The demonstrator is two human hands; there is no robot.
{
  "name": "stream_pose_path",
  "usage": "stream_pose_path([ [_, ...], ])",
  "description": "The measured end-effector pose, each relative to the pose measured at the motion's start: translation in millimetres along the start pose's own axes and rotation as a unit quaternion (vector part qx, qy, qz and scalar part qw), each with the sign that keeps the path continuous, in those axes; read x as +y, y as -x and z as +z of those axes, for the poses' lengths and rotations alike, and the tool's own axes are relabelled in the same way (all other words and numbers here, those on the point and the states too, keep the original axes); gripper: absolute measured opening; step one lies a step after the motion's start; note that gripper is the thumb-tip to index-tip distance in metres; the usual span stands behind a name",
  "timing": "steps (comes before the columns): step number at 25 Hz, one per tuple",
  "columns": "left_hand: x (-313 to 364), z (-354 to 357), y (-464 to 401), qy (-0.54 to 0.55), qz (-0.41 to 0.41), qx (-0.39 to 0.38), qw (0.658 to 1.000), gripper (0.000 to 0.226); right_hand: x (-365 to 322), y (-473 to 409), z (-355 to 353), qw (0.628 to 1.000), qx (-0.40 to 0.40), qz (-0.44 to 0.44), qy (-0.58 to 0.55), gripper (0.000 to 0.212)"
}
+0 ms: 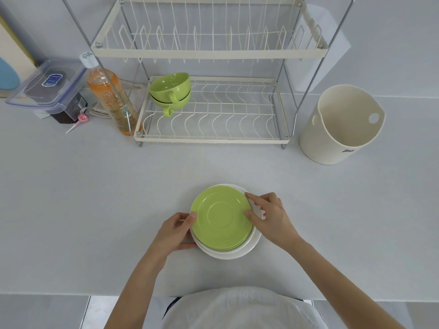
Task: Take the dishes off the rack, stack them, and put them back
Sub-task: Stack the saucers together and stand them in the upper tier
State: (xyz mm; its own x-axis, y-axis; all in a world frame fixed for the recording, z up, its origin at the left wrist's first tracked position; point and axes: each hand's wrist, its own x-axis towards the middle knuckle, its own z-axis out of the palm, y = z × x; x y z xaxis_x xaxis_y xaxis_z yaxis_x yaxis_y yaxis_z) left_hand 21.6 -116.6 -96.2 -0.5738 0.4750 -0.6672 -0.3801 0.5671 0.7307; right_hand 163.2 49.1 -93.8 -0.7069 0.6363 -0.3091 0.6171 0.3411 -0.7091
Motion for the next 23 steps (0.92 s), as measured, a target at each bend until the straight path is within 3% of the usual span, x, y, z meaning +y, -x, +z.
stream_pose_path([
  [5, 2.5, 5.2, 0.4, -0.057, 0.032, 0.012, 0.998, 0.032, -0.8, 2.3, 0.3, 0.989, -0.022, 0.109, -0.094, 0.06],
  [10, 0.3, 17.0, -3.2, -0.23, 0.086, 0.03, 0.969, 0.05, 4.3, 10.3, 0.9, 0.971, -0.06, 0.162, -0.162, 0.059],
  [16, 3.9, 35.5, 0.2, -0.381, 0.076, 0.057, 0.92, 0.059, 0.3, 12.3, 5.0, 0.983, -0.08, 0.139, -0.086, 0.054],
  [18, 7.3, 31.2, -1.2, -0.339, 0.067, 0.029, 0.938, 0.057, -1.2, 10.6, 3.2, 0.983, -0.079, 0.137, -0.097, 0.046],
  [21, 14.0, 16.0, 0.0, -0.138, 0.018, -0.012, 0.99, 0.041, -2.3, 9.3, -3.9, 0.955, -0.087, 0.191, -0.211, 0.035],
  [23, 15.6, 9.4, 1.1, -0.066, -0.018, -0.04, 0.997, 0.039, -0.2, 8.5, -6.5, 0.942, -0.094, 0.209, -0.244, 0.034],
])
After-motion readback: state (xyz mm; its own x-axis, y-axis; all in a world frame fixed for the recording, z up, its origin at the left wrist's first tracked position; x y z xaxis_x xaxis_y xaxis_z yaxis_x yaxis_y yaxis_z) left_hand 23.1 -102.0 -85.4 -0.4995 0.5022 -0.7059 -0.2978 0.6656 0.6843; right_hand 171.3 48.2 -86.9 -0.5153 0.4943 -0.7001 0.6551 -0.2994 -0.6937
